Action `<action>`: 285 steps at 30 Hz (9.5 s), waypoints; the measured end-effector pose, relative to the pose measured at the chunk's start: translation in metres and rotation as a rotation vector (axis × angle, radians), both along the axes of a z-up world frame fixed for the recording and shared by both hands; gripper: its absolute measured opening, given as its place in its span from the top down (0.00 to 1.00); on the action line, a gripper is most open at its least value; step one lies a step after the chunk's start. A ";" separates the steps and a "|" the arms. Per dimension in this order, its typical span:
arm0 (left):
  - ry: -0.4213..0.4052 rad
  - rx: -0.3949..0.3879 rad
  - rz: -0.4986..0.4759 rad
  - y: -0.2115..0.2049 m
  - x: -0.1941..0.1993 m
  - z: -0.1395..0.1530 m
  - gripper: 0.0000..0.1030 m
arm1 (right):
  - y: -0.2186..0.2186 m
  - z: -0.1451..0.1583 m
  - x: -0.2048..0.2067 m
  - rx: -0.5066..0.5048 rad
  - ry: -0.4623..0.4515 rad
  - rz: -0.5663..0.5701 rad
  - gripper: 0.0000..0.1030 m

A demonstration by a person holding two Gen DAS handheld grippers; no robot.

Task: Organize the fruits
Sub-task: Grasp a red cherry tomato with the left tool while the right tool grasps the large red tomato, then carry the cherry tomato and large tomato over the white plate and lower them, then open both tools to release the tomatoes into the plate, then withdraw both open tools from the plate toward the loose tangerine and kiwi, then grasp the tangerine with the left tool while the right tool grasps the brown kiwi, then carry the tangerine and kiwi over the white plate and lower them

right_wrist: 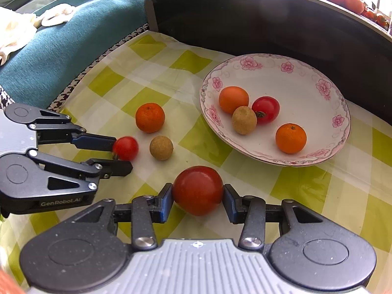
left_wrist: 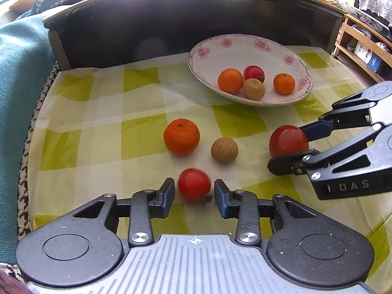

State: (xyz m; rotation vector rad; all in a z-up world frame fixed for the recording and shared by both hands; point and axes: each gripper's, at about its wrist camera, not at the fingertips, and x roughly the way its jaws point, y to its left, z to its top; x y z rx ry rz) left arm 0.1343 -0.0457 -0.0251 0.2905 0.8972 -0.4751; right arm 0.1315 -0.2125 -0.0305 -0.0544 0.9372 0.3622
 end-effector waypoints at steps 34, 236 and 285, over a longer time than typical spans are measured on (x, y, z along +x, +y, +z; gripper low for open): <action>-0.036 0.001 -0.046 -0.014 -0.020 0.020 0.65 | 0.004 0.017 -0.015 0.003 -0.036 -0.009 0.57; 0.003 -0.034 0.071 0.012 0.017 0.017 0.44 | 0.022 0.018 -0.001 -0.034 -0.011 -0.029 0.72; 0.045 0.012 -0.124 -0.019 -0.035 -0.005 0.42 | -0.011 0.003 -0.035 -0.061 0.020 -0.023 0.60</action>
